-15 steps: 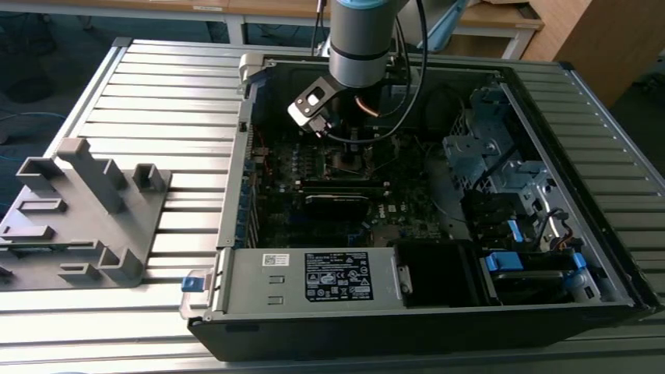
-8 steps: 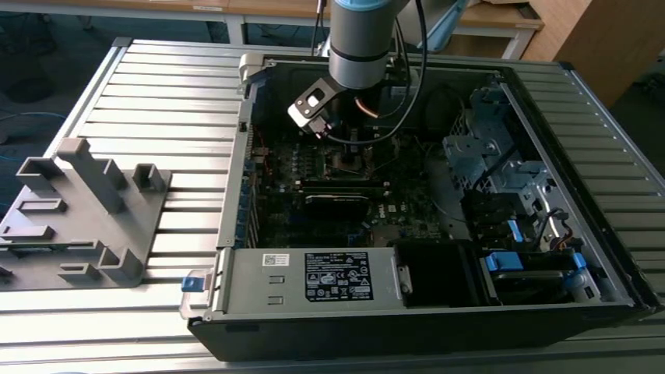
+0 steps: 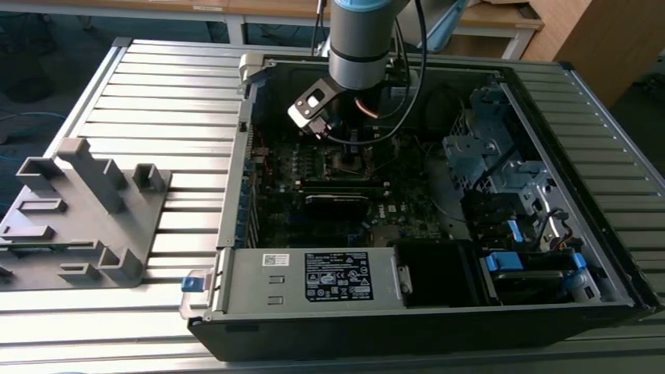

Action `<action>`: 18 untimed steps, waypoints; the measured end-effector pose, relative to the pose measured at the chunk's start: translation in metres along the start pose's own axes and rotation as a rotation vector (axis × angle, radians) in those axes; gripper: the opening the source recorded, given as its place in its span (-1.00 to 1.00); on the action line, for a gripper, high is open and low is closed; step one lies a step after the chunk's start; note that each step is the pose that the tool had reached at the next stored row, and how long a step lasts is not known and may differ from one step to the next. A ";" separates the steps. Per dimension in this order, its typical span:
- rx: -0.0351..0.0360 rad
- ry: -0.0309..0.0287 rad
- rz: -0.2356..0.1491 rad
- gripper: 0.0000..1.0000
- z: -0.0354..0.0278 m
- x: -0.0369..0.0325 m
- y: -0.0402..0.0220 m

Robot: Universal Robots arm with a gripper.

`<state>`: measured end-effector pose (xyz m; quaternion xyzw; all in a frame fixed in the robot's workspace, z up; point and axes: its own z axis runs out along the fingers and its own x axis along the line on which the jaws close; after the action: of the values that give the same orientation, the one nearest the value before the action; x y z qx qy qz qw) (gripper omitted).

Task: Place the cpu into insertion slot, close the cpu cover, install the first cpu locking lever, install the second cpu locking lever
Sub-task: 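Place the cpu into insertion slot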

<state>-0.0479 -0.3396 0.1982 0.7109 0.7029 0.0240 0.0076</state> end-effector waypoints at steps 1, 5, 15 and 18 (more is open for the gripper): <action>-0.0003 0.0005 0.000 -0.79 0.0002 0.0001 0.0000; -0.0004 0.0007 0.000 -0.79 0.0003 0.0001 0.0001; -0.0005 0.0009 0.000 -0.79 -0.0167 0.0006 0.0008; -0.0005 0.0008 0.000 -0.79 -0.0241 0.0007 0.0011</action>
<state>-0.0478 -0.3395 0.2223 0.7109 0.7028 0.0245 0.0074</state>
